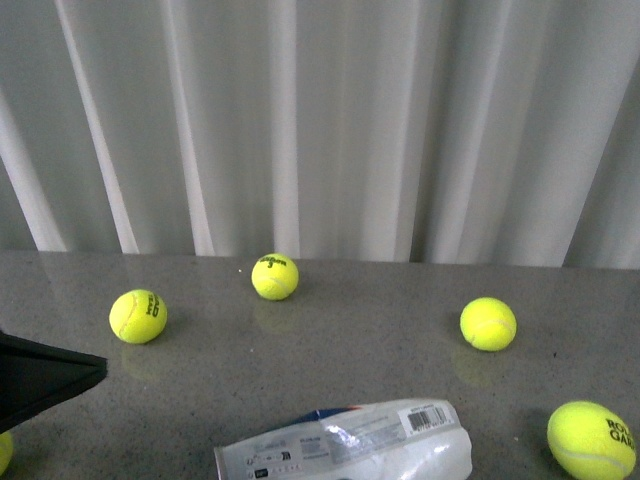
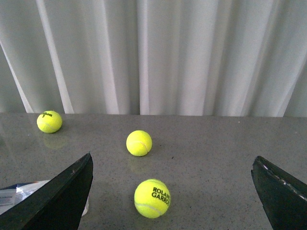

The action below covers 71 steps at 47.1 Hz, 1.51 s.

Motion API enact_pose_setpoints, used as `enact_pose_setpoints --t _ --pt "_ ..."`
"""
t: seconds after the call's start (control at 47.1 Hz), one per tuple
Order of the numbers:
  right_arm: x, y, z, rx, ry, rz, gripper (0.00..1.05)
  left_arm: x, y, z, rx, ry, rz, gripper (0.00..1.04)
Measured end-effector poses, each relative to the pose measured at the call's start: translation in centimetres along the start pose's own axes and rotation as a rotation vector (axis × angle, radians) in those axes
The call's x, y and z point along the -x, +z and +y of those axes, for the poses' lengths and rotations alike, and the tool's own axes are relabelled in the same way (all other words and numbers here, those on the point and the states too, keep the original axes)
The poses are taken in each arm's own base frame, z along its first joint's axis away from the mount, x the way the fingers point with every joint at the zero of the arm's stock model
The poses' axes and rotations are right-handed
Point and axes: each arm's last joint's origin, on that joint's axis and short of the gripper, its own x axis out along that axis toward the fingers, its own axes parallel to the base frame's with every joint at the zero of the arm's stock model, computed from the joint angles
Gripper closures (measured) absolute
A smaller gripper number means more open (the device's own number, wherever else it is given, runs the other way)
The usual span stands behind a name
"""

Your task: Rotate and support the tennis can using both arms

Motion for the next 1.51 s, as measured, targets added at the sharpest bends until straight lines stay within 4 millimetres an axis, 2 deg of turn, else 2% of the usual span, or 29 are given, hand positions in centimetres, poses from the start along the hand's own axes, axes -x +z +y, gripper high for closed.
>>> enact_pose_setpoints --t 0.149,0.318,0.594,0.828,1.061,1.231,1.253,1.359,1.507 --pt "0.0 0.0 0.0 0.0 0.0 0.0 0.07 -3.7 -0.7 1.4 0.051 -0.059 0.099 0.07" --pt "0.0 0.0 0.0 0.0 0.0 0.0 0.07 -5.9 -1.5 1.7 0.064 -0.059 0.145 0.07" --pt "0.0 0.0 0.0 0.0 0.0 0.0 0.07 -7.8 -2.8 1.8 0.133 -0.114 0.185 0.07" --pt "0.0 0.0 0.0 0.0 0.0 0.0 0.07 -9.5 -3.7 0.6 0.206 -0.211 0.207 0.07" --pt "0.0 0.0 0.0 0.0 0.0 0.0 0.07 -11.0 -5.2 0.3 0.262 -0.222 0.237 0.07" --pt "0.0 0.0 0.0 0.0 0.0 0.0 0.07 -12.6 -5.4 0.3 0.295 -0.208 0.234 0.07" --pt "0.0 0.0 0.0 0.0 0.0 0.0 0.07 -12.6 -5.4 0.3 0.295 -0.208 0.231 0.08" --pt "0.0 0.0 0.0 0.0 0.0 0.0 0.07 -13.2 -5.4 0.3 0.325 -0.203 0.223 0.32" --pt "0.0 0.0 0.0 0.0 0.0 0.0 0.07 -13.3 -5.5 0.2 0.351 -0.208 0.226 0.53"
